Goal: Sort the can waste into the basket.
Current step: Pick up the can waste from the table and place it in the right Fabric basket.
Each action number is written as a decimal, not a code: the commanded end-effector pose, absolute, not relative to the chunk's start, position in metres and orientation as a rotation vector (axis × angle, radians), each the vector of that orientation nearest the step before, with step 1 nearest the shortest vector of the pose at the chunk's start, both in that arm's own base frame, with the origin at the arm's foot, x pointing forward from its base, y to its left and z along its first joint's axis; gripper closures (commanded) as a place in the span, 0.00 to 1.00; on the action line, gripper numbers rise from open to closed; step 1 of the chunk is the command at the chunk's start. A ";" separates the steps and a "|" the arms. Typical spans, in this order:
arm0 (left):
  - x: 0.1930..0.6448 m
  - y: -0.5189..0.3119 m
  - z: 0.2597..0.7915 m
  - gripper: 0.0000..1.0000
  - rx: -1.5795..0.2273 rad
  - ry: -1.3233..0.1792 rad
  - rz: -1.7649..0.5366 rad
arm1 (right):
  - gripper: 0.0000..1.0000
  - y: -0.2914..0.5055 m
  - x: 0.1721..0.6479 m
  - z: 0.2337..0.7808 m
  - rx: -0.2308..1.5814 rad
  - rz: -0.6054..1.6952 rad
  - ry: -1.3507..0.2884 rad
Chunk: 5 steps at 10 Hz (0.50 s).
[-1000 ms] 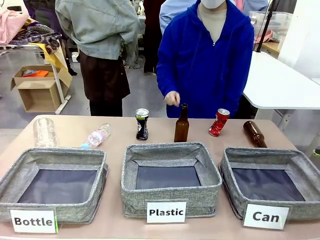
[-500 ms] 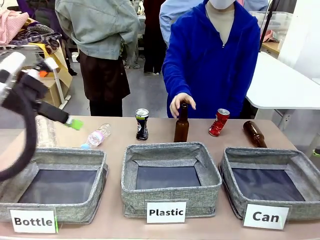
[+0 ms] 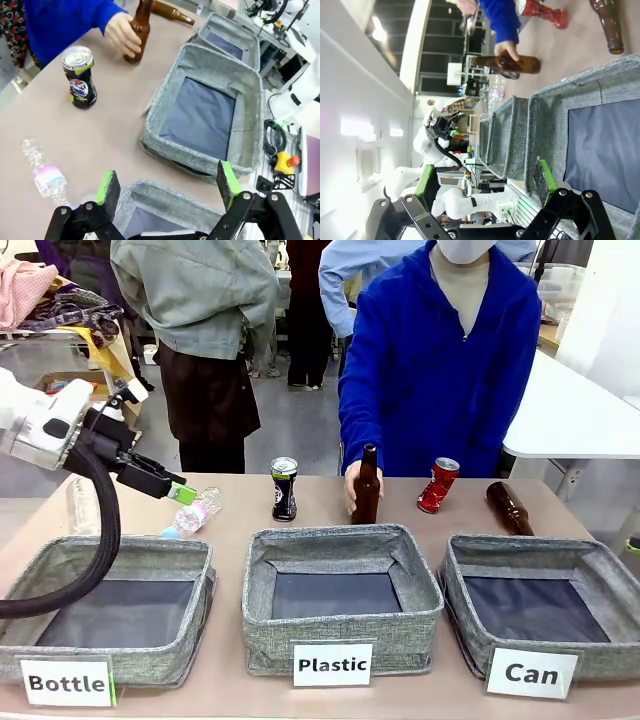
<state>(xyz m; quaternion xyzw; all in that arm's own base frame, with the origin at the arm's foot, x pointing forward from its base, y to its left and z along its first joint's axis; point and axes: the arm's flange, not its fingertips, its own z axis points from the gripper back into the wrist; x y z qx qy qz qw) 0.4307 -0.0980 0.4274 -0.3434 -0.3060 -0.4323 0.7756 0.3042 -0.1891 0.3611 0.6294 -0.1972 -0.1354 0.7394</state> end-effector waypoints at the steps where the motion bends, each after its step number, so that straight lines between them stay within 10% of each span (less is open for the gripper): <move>1: 0.418 -0.100 0.436 0.00 -0.711 -0.665 -0.923 | 0.00 -0.191 0.304 0.363 1.384 -0.286 -0.437; 5: 0.500 -0.068 0.456 0.00 -0.893 -0.751 -0.835 | 0.00 -0.191 0.304 0.363 1.384 -0.286 -0.437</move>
